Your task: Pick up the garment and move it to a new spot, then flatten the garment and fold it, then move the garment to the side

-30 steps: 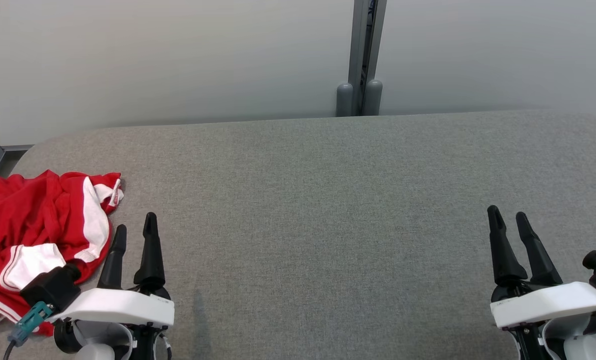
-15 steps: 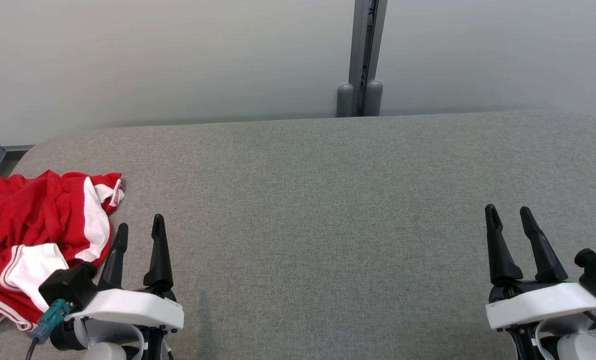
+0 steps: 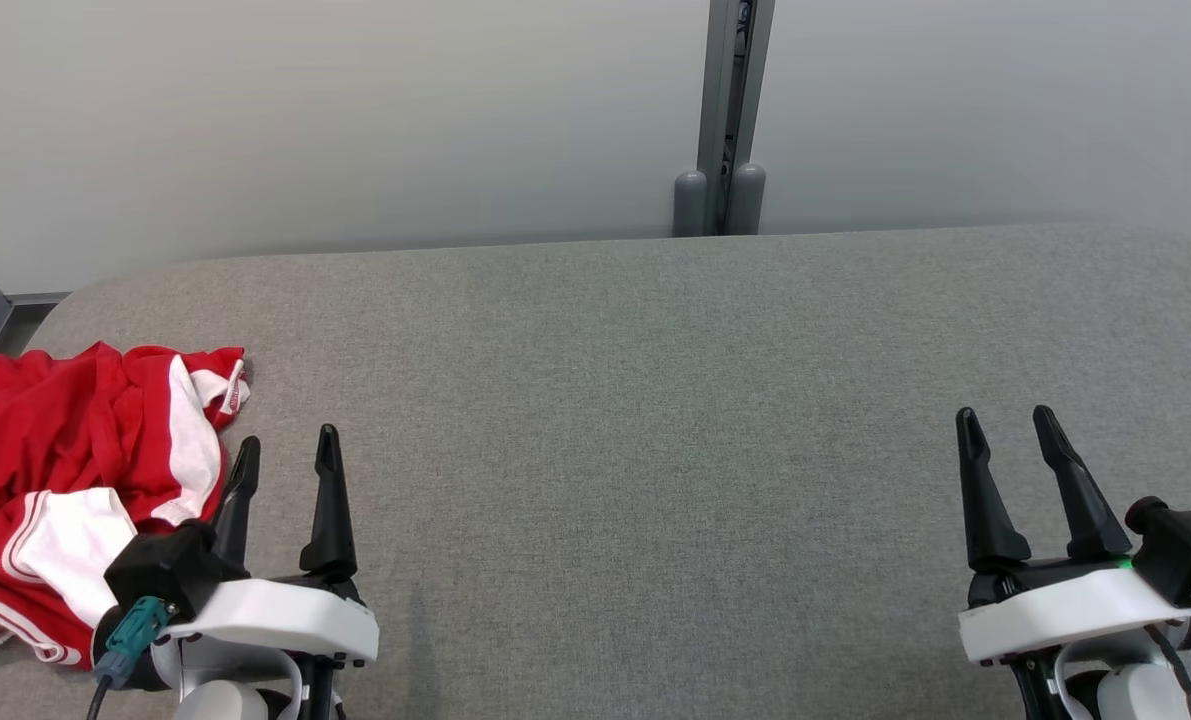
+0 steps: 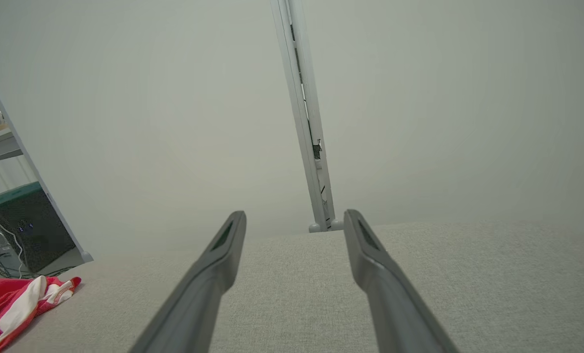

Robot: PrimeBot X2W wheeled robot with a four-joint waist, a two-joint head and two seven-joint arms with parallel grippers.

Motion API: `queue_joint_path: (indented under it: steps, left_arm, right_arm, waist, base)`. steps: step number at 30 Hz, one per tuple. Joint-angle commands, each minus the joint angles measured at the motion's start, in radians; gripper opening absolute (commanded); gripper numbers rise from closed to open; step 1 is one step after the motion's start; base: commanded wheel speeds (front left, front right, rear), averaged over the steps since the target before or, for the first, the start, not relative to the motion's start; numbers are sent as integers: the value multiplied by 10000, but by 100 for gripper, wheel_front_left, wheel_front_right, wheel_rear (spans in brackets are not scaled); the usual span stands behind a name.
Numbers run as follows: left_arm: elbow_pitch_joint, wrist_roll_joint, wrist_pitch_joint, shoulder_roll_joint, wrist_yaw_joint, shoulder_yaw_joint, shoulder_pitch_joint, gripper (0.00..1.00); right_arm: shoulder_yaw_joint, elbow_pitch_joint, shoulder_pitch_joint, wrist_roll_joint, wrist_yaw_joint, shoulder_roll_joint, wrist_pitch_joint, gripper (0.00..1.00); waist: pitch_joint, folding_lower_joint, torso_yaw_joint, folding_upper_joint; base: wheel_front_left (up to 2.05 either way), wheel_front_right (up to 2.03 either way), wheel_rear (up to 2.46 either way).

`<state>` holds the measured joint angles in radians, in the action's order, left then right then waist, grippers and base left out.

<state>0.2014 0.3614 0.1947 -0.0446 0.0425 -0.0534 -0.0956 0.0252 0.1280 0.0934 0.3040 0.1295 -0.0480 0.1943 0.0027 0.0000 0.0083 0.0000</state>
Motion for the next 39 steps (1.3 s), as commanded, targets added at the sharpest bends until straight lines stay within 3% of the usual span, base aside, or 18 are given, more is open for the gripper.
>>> queue_joint_path:
  steps: [1,39]
  left_arm:
    - [-55,-280,103,-61,80,-32,-227,100]
    - [-32,-2450,699,-80,291,-322,-338,100]
  right_arm:
    - [17,-61,164,-294,17,-44,119,100]
    - [237,-170,202,-2519,18,-49,725,100]
  waist:
    - [2,0,2,0]
    - [33,0,24,0]
  base:
    - [0,0,0]
    - [0,0,0]
